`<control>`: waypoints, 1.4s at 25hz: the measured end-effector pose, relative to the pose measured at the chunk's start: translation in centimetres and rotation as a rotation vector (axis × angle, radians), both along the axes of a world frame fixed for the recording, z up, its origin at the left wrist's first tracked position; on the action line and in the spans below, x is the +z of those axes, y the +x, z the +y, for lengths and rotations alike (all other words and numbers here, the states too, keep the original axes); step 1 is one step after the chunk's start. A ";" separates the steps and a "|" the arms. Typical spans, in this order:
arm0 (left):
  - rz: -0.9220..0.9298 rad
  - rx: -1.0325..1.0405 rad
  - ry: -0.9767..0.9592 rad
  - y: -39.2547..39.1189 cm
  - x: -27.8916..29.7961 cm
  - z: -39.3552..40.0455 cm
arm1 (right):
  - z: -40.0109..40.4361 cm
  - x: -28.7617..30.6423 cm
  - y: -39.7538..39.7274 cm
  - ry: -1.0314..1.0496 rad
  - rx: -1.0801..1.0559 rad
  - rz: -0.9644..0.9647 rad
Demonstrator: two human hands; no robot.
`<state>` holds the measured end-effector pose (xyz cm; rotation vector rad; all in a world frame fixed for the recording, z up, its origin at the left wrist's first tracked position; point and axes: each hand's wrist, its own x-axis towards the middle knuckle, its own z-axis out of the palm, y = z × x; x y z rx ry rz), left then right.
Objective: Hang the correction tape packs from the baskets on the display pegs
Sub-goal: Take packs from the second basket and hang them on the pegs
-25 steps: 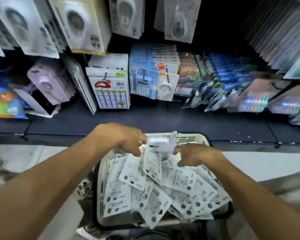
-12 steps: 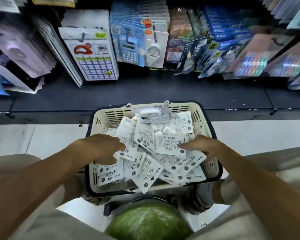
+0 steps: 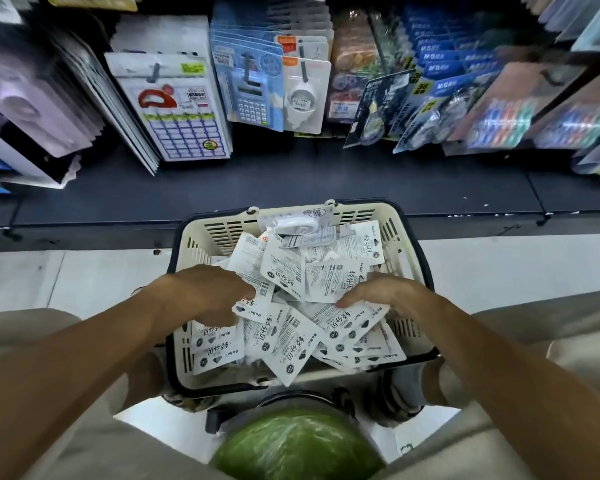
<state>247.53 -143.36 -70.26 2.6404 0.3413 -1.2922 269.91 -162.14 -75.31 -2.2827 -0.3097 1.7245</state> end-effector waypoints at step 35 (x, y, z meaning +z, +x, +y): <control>-1.056 0.005 0.062 4.0 4.7 -2.9 | 0.4 11.7 4.5 0.315 -0.245 0.383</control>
